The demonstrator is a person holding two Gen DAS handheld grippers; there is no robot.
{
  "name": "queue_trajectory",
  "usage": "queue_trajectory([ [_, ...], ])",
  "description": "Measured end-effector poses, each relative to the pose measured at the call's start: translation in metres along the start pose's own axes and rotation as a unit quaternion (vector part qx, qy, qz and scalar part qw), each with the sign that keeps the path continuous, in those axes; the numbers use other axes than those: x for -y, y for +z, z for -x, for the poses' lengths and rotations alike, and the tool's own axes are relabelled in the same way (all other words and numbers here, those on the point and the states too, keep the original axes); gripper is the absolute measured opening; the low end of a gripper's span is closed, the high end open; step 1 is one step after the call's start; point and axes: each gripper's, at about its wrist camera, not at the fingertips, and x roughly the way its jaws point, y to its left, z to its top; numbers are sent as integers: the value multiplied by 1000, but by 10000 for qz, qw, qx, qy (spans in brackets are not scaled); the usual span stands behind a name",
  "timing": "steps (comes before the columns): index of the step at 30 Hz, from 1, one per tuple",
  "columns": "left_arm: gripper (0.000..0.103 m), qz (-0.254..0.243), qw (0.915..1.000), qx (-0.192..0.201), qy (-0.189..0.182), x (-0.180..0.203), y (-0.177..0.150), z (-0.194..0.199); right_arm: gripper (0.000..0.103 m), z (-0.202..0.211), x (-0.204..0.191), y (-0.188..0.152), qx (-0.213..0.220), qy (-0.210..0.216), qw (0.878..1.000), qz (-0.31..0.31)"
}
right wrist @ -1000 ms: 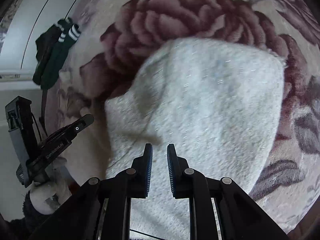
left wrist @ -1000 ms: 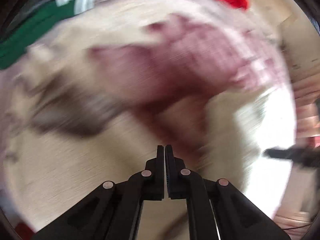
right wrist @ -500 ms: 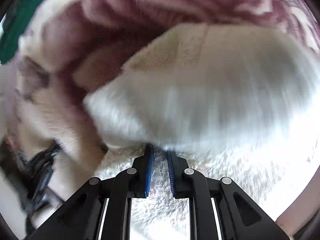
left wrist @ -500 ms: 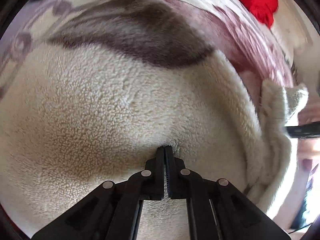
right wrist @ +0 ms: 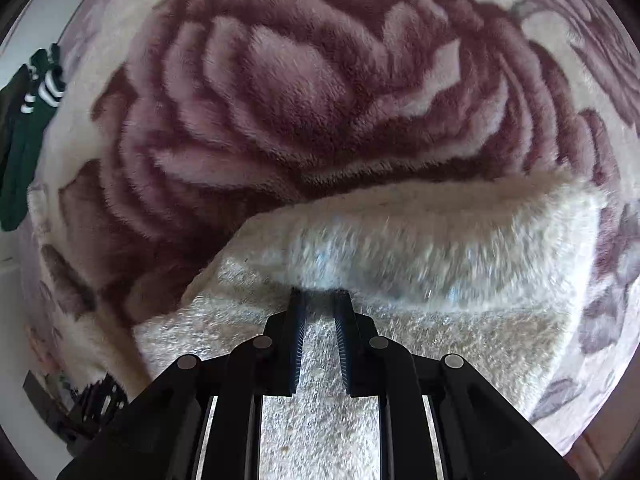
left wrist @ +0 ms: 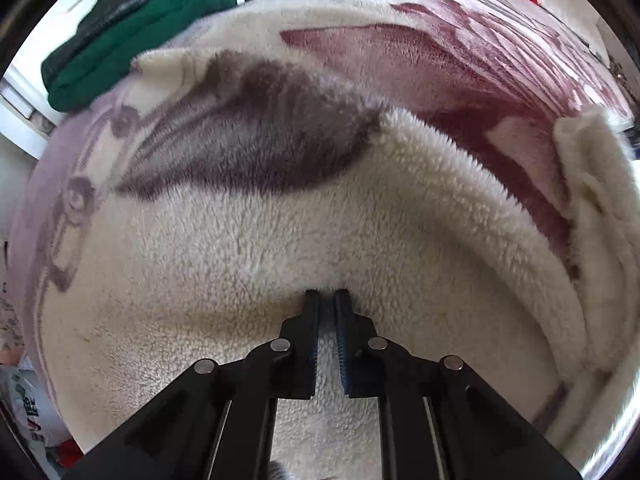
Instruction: Fold large clothes
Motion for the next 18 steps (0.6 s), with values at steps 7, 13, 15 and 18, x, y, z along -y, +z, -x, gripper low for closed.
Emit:
queue_trajectory([
  [7, 9, -174, 9991, 59, 378, 11, 4, 24, 21, 75, 19, -83, 261, 919, 9954, -46],
  [13, 101, -70, 9980, 168, -603, 16, 10, 68, 20, 0, -19, -126, -341, 716, 9961, 375],
  [15, 101, -162, 9974, 137, -690, 23, 12, 72, 20, -40, -24, -122, -284, 484, 9983, 163],
  [18, 101, -301, 9965, 126, -772, 54, 29, 77, 23, -19, -34, -114, -227, 454, 9987, 90],
])
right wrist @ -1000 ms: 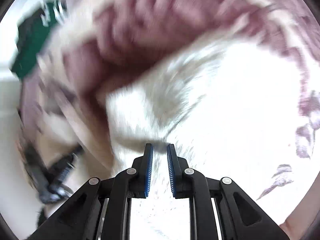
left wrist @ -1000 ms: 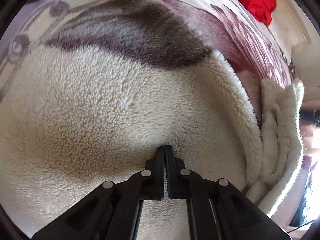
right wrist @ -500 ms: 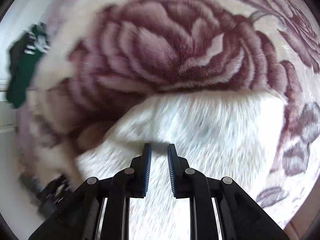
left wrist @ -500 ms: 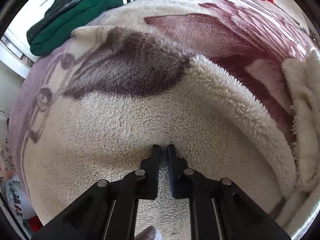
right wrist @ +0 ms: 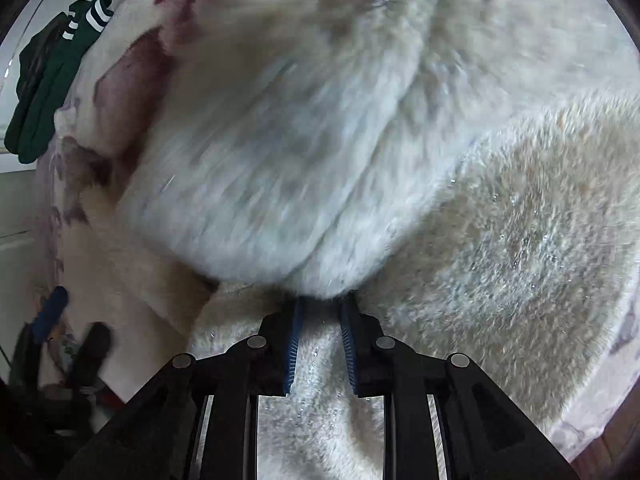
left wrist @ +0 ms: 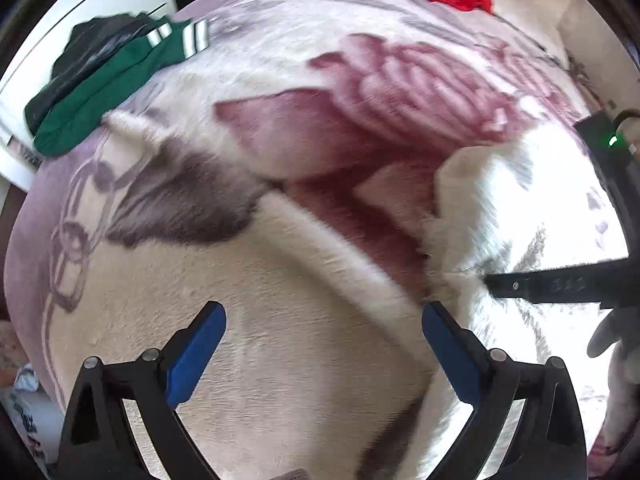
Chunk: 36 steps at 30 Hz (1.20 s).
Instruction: Fold large clothes
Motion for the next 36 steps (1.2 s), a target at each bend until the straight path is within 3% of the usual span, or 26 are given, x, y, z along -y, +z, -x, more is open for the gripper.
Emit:
queue_trajectory([
  [3, 101, -89, 9994, 21, -328, 34, 13, 11, 29, 44, 31, -13, 266, 817, 9954, -430],
  [4, 101, -166, 9989, 65, -443, 46, 18, 15, 38, 59, 48, -21, 398, 1040, 9916, -656],
  [6, 99, -193, 9974, 151, -676, 66, 36, 12, 43, 86, 83, -40, 742, 1204, 9844, -1050],
  [7, 92, -207, 9962, 149, -832, 74, 48, 5, 43, 95, 100, -48, 873, 1193, 9814, -1227],
  [9, 57, -343, 9946, -182, -968, 99, 76, -26, 43, 101, 134, -60, 984, 1202, 9751, -1585],
  [10, 29, -415, 9941, -312, -957, 107, 86, -42, 43, 98, 148, -65, 994, 1212, 9723, -1731],
  [13, 26, -754, 9936, -704, -465, 129, 111, -99, 43, 84, 184, -64, 1047, 1168, 9649, -2105],
  [16, 27, -635, 9919, -953, -541, 119, 121, -139, 43, 50, 203, -49, 929, 1048, 9690, -2034],
  [19, 26, -621, 9931, -872, -488, 111, 126, -122, 43, 36, 201, -37, 838, 972, 9753, -1798],
  [21, 27, -496, 9929, -740, -789, 99, 122, -93, 43, 48, 200, -47, 935, 1072, 9747, -1722],
  [22, 27, -395, 9919, -653, -1014, 91, 117, -77, 43, 57, 204, -57, 989, 1188, 9725, -1739],
  [24, 39, -145, 9862, -601, -1534, 72, 99, -43, 57, 70, 214, -85, 991, 1423, 9667, -1883],
  [25, 52, -21, 9823, -618, -1770, 62, 86, -29, 66, 74, 219, -105, 992, 1589, 9627, -1953],
  [27, 59, 286, 9780, -648, -1964, 41, 48, 0, 67, 78, 234, -151, 871, 1870, 9559, -2091],
  [29, 59, 328, 9775, -856, -1899, 31, 6, 15, 67, 70, 243, -198, 718, 2063, 9490, -2273],
  [31, 59, 171, 9825, -1170, -1442, 24, -50, 20, 67, 56, 246, -247, 450, 2203, 9420, -2490],
  [34, 57, 95, 9757, -1880, -1119, 22, -123, 1, 67, 22, 234, -300, 0, 2348, 9368, -2592],
  [36, 57, 159, 9716, -2094, -1091, 23, -155, -10, 67, -10, 221, -320, -284, 2460, 9329, -2613],
])
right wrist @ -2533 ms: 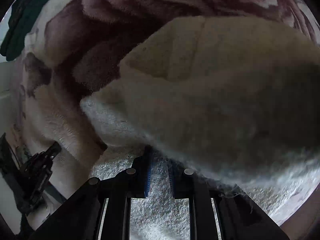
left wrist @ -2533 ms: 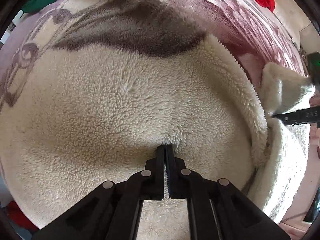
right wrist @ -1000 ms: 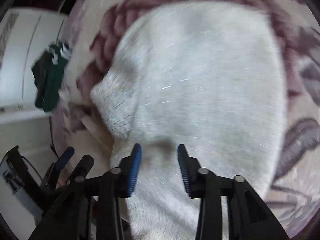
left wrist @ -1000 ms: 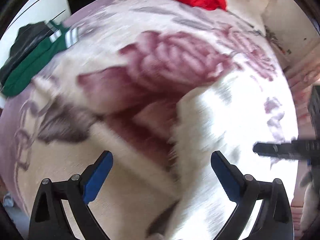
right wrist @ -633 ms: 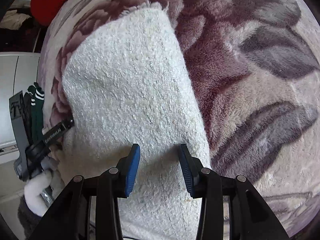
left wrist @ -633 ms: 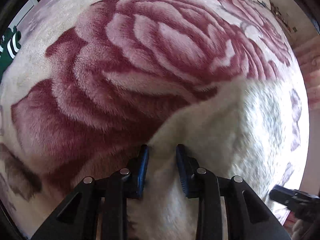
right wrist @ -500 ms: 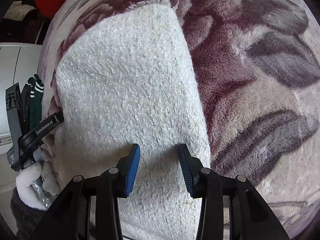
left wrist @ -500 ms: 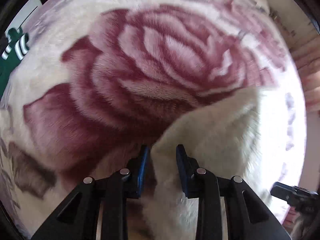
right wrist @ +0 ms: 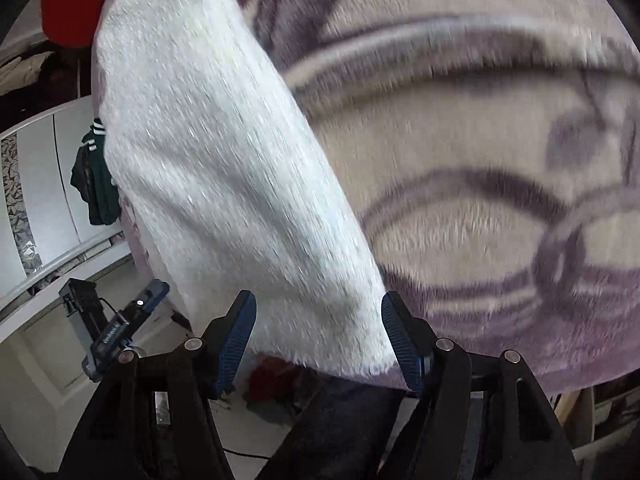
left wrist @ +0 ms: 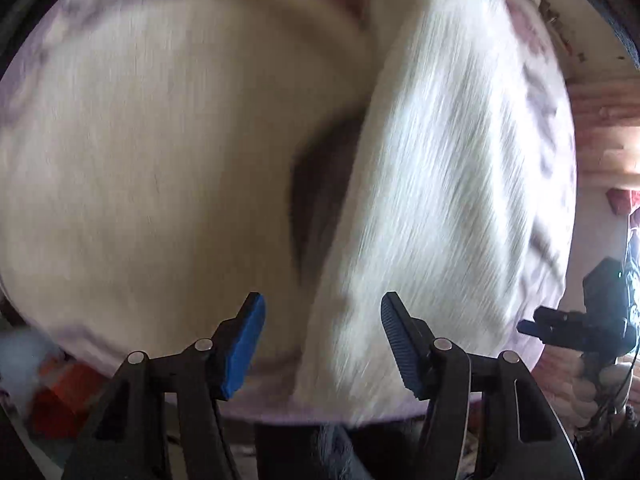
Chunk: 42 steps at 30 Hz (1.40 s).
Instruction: Fold large clothes
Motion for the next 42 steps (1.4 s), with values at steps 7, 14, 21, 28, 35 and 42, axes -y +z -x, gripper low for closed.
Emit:
queue_trajectory([
  [7, 14, 116, 9963, 825, -194, 11, -40, 17, 6, -30, 11, -42, 331, -398, 9986, 111],
  [14, 14, 315, 9943, 946, -380, 5, -53, 16, 1, -4, 18, -57, 560, -374, 9972, 324],
  [21, 14, 265, 9933, 1046, -405, 10, -59, 22, 59, -35, 30, -50, 247, -60, 9995, 166],
  [28, 14, 123, 9932, 1005, -567, 20, -73, 20, 10, -19, 23, -63, 1091, -563, 9924, -88],
  [35, 18, 51, 9967, 689, -422, 9, -63, -31, 9, -31, 41, -39, 873, -823, 9925, -233],
  [42, 27, 34, 9931, 711, -933, -13, -68, 19, 28, -28, 28, -30, 561, -555, 9969, -40],
])
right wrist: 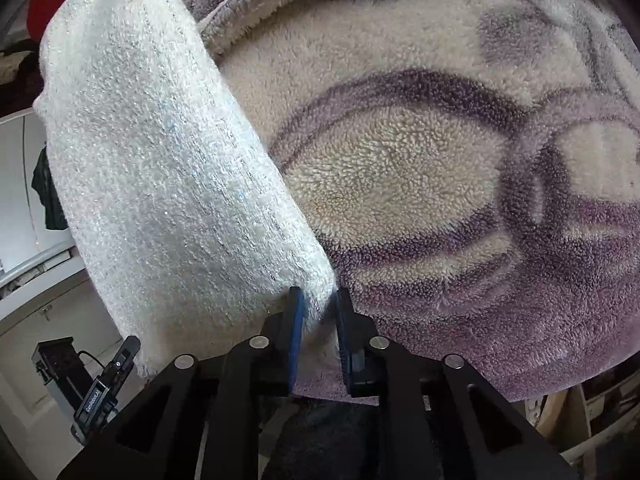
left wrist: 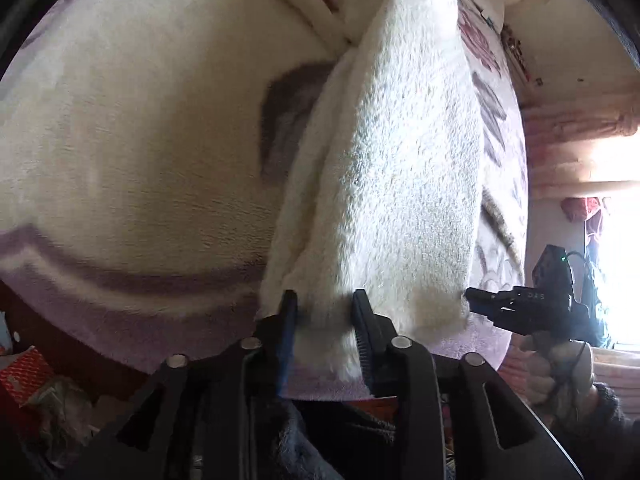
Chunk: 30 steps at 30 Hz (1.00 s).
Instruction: Fold large clothes
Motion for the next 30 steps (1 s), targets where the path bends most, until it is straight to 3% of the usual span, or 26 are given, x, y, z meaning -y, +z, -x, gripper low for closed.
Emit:
queue_trajectory([
  [2, 27, -6, 10000, -29, -23, -9, 5, 5, 57, 12, 9, 1, 42, 224, 9997, 25],
  [3, 27, 37, 10000, -37, -72, -14, 8, 3, 60, 16, 12, 3, 87, 354, 9993, 60],
  [7, 28, 245, 9990, -181, -325, -27, 26, -23, 61, 2, 12, 17, -14, 782, 9965, 285],
  [9, 38, 292, 9980, -292, -488, -29, 31, -44, 61, -17, 12, 23, -172, 971, 9945, 364],
  [10, 52, 309, 9974, -378, -526, -29, 32, -53, 61, -28, 9, 26, -262, 1051, 9931, 446],
  [11, 55, 339, 9964, -468, -615, -29, 33, -61, 64, -39, 7, 27, -345, 1106, 9919, 518],
  [13, 57, 352, 9950, -592, -727, -26, 33, -78, 68, -55, 5, 30, -427, 1301, 9890, 566],
  [17, 58, 119, 9974, -369, -603, -12, 33, -80, 68, -66, -1, 42, -445, 1834, 9808, 489],
  [18, 53, 56, 9982, -274, -527, -8, 31, -78, 68, -69, -2, 42, -460, 1935, 9789, 464],
  [19, 39, 22, 9988, -208, -439, -6, 30, -75, 62, -71, -4, 41, -474, 2011, 9774, 441],
  [20, 22, -1, 9989, -155, -451, -4, 30, -72, 43, -76, -9, 41, -486, 2077, 9761, 409],
  [22, 17, 69, 9990, -83, -427, -2, 30, -63, 24, -91, -14, 34, -529, 2192, 9738, 306],
  [23, 16, 106, 9989, -62, -441, -1, 29, -57, 20, -92, -16, 31, -500, 2286, 9720, 206],
  [28, 14, 204, 9988, -44, -454, 6, 4, -16, 16, -68, -31, -5, -573, 2275, 9718, 236],
  [30, 14, 241, 9987, -102, -445, 7, -3, -1, 16, -44, -20, -18, -732, 2294, 9701, 297],
])
